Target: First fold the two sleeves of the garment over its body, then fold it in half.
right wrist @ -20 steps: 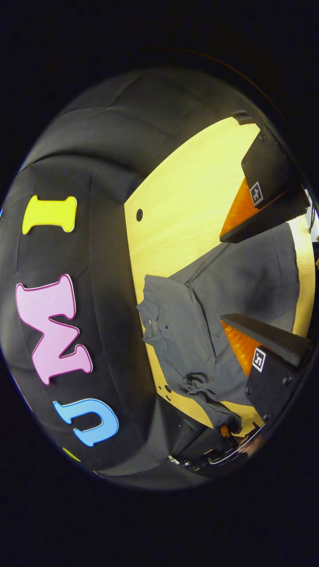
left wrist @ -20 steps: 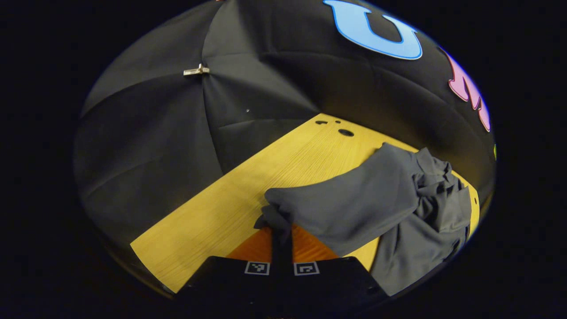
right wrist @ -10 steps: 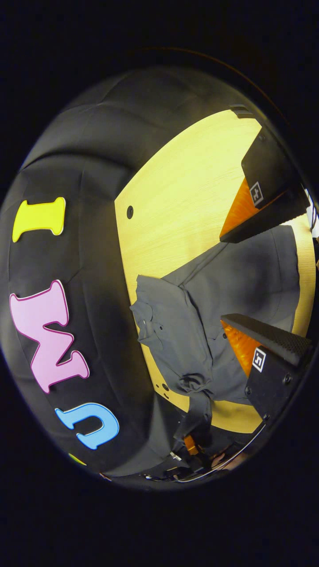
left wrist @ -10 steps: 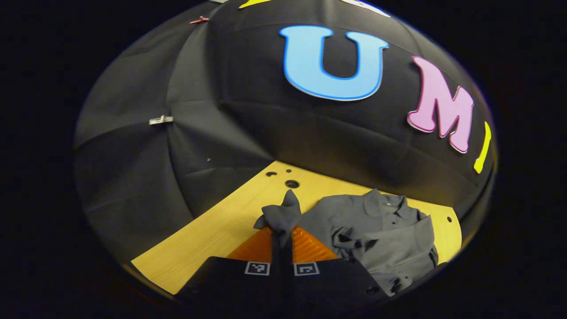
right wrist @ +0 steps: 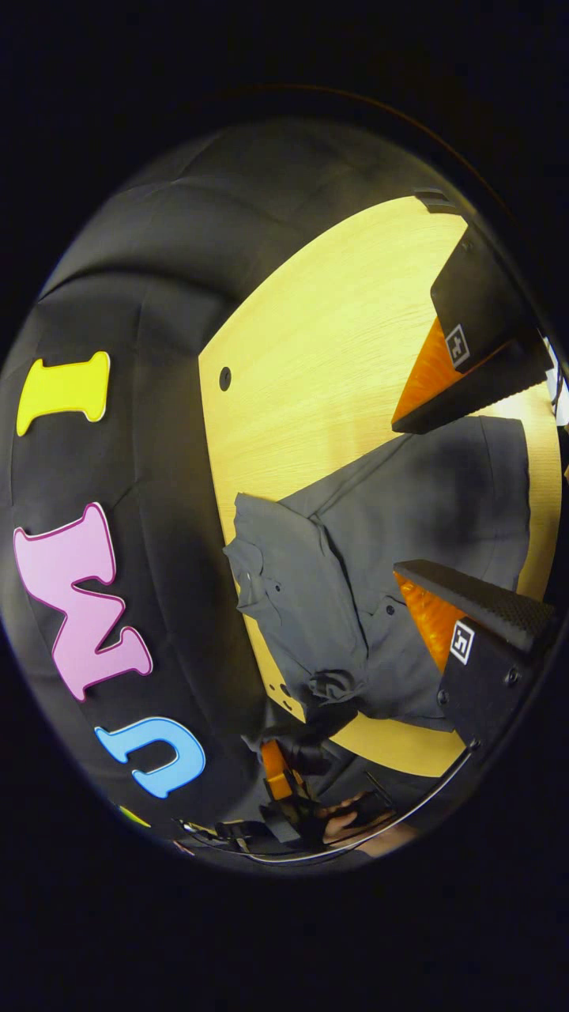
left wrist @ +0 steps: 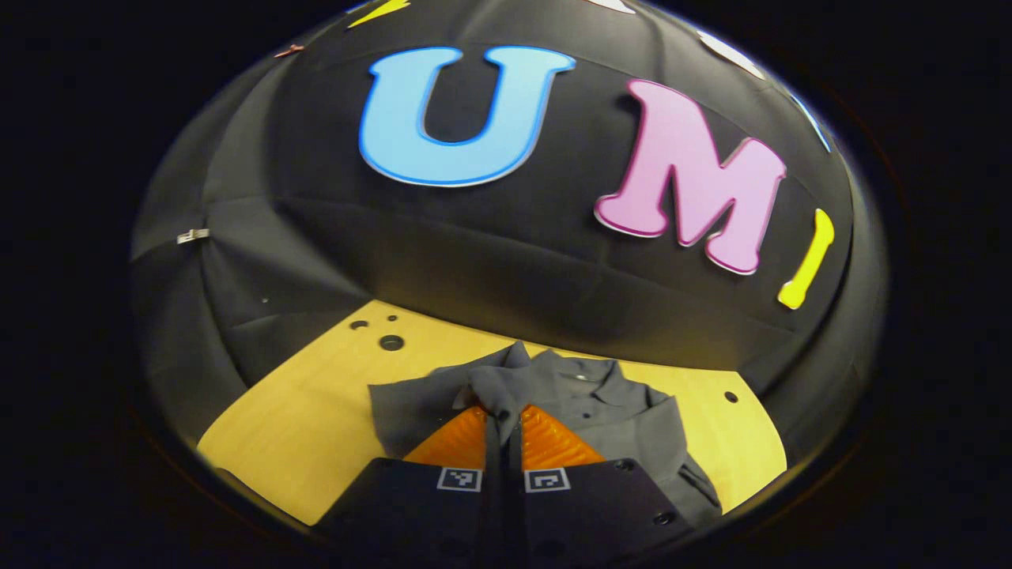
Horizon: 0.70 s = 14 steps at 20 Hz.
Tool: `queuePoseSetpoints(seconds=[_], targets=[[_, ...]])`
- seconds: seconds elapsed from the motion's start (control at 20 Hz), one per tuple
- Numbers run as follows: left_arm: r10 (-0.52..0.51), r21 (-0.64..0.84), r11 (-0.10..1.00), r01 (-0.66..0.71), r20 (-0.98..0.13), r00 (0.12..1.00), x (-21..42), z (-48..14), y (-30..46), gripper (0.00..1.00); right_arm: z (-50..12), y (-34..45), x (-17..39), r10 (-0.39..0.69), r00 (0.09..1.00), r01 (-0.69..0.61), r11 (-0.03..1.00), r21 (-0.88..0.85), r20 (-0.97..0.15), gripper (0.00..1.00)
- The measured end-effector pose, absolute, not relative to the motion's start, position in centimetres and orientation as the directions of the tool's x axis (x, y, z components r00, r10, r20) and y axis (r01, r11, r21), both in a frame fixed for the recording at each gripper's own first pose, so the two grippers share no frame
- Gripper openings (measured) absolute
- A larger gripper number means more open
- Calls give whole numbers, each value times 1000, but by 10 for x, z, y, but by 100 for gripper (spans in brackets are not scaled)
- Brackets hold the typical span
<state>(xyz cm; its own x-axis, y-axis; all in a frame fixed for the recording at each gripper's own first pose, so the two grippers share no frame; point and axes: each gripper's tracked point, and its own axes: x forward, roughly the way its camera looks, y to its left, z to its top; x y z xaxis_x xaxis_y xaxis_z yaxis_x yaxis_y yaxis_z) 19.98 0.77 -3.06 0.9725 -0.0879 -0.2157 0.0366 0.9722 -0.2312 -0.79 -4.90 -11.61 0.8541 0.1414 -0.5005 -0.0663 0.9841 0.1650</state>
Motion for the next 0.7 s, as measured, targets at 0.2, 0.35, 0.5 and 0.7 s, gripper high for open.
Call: queuePoseSetpoints(seconds=[0.2, 0.35, 0.5, 0.7], targets=[[-214, -205, 964, 169, -226, 950, 214, -31, -71, 5, -126, -63, -6, 138, 845, -37, 979, 201, -517, 99], [-286, -198, 950, 240, -252, 925, 222, -44, -122, 2, -137, -71, -5, 138, 833, -10, 972, 234, -536, 99], [-351, -210, 931, 298, -290, 890, 226, -59, -172, 5, -147, -78, -2, 141, 823, 12, 964, 264, -550, 99], [-385, -187, 922, 339, -353, 853, 236, -87, -220, 5, -166, -85, -6, 146, 800, 31, 958, 284, -581, 99]])
